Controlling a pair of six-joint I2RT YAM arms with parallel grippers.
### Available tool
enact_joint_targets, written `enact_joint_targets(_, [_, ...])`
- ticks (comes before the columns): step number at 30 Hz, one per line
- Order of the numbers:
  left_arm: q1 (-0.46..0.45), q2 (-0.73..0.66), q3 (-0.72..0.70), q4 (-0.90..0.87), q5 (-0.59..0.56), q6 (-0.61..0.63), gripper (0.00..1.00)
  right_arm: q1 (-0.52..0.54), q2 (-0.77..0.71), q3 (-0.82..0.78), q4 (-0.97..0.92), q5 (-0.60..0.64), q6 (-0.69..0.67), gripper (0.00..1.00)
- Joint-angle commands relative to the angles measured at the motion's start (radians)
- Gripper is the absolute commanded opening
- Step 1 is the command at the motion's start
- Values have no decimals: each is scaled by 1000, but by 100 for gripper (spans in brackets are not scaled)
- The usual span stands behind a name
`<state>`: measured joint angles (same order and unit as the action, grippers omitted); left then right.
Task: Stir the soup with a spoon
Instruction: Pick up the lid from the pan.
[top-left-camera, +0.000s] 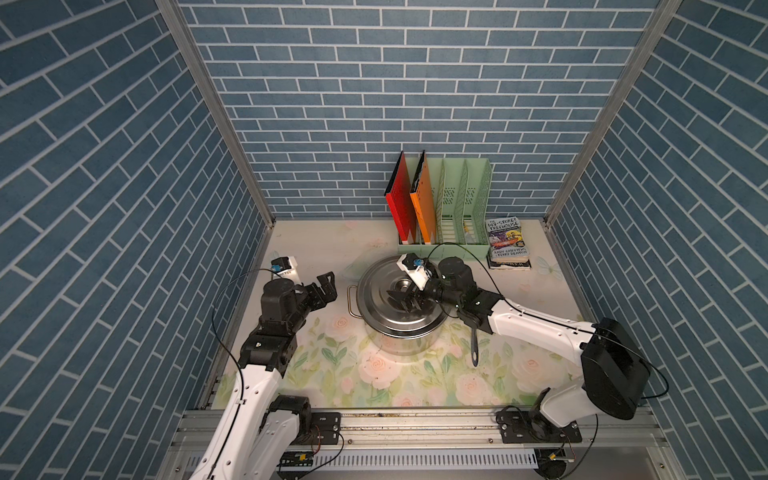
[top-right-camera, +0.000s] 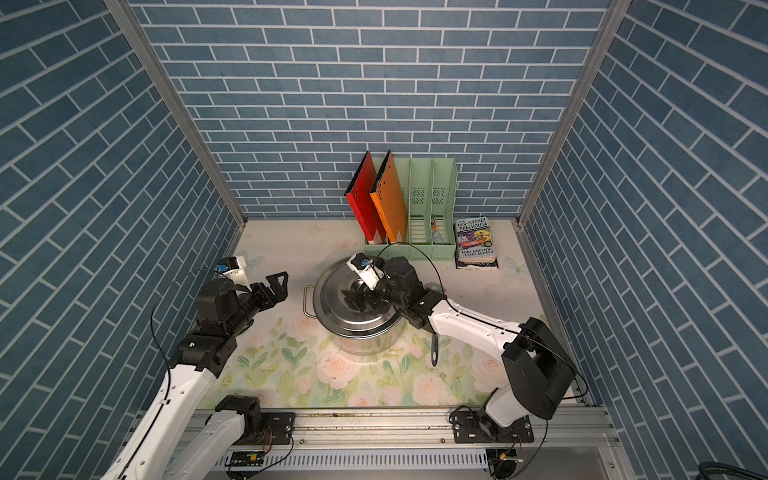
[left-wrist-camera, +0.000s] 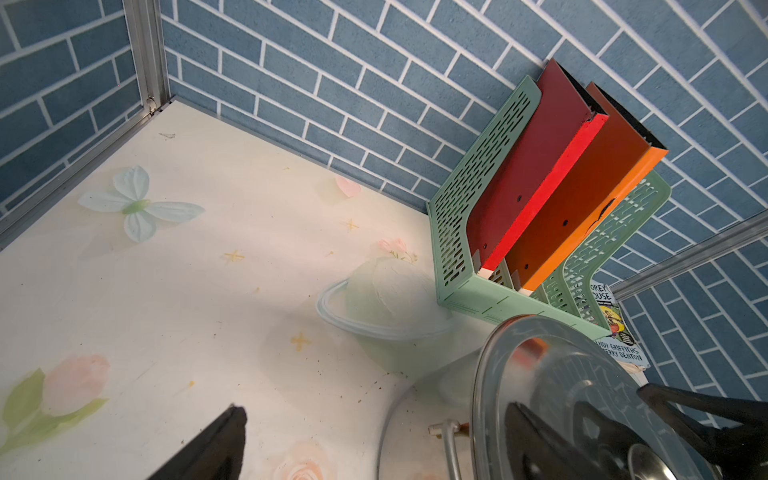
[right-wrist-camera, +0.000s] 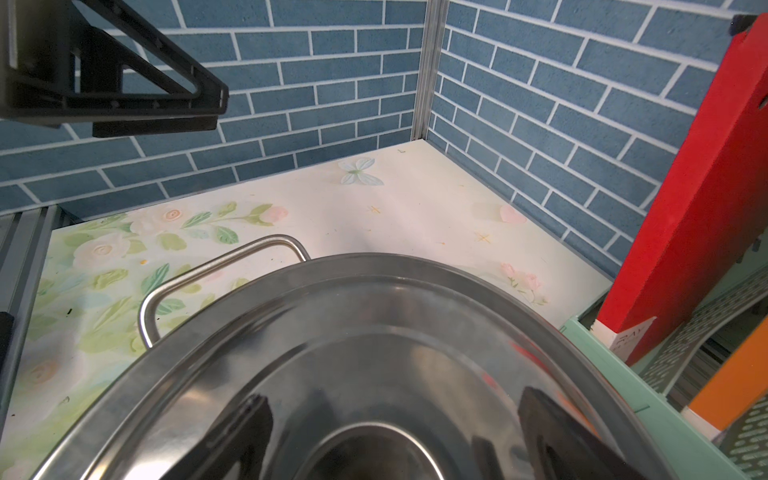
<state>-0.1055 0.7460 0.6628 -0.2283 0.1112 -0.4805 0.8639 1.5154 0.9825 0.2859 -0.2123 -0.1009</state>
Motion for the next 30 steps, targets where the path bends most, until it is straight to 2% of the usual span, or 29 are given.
enact_joint_targets(1, [-5, -3, -16, -6, -9, 15, 100, 0, -12, 15, -41, 7, 38, 96])
enact_joint_targets(23, [-5, -16, -23, -17, -5, 20, 100, -22, 42, 48, -96, -7, 44, 83])
enact_joint_targets(30, [-5, -15, -25, -14, -5, 20, 100, -23, 37, 41, -105, 1, 37, 73])
